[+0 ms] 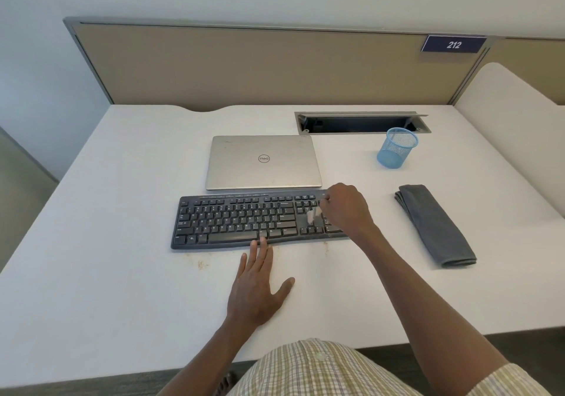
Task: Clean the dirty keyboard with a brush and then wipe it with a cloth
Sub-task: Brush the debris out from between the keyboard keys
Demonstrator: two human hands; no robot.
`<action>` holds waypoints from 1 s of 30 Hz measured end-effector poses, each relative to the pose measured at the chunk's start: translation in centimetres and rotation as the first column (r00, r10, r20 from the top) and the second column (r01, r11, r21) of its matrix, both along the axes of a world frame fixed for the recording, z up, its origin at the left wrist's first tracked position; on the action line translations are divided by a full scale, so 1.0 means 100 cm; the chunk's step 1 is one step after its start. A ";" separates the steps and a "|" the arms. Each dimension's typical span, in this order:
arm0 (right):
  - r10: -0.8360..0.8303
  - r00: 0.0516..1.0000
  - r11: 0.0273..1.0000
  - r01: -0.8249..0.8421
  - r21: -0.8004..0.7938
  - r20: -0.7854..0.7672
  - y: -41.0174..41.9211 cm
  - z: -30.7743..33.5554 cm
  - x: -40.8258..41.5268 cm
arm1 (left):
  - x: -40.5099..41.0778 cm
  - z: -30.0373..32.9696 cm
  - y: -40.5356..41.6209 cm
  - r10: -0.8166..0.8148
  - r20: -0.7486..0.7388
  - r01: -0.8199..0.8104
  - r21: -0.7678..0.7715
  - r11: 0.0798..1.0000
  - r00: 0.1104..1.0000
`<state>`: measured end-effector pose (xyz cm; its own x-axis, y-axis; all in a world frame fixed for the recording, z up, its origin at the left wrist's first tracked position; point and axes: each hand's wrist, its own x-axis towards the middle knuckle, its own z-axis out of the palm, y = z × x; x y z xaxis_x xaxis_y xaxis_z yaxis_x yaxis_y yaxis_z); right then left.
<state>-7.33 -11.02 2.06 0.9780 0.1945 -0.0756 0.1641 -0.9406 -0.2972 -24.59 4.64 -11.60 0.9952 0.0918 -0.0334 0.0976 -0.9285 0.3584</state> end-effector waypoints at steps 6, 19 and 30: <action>0.062 0.998 0.998 -0.062 -0.026 0.008 0.020 -0.005 -0.014 | 0.000 0.001 0.000 0.001 -0.011 -0.001 0.003 1.000 1.000; 0.195 0.978 0.957 -0.207 -0.201 -0.077 0.030 0.006 -0.033 | -0.001 0.003 0.000 -0.003 -0.019 0.003 0.007 1.000 1.000; 0.304 0.952 0.952 -0.304 -0.010 -0.033 0.002 0.009 -0.005 | -0.001 0.002 0.001 -0.004 -0.014 0.004 0.000 1.000 1.000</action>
<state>-7.86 -10.87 2.94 0.8698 0.4810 -0.1098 0.4341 -0.8519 -0.2929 -24.71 4.71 -11.39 0.9950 0.0877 -0.0474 0.0989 -0.9289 0.3570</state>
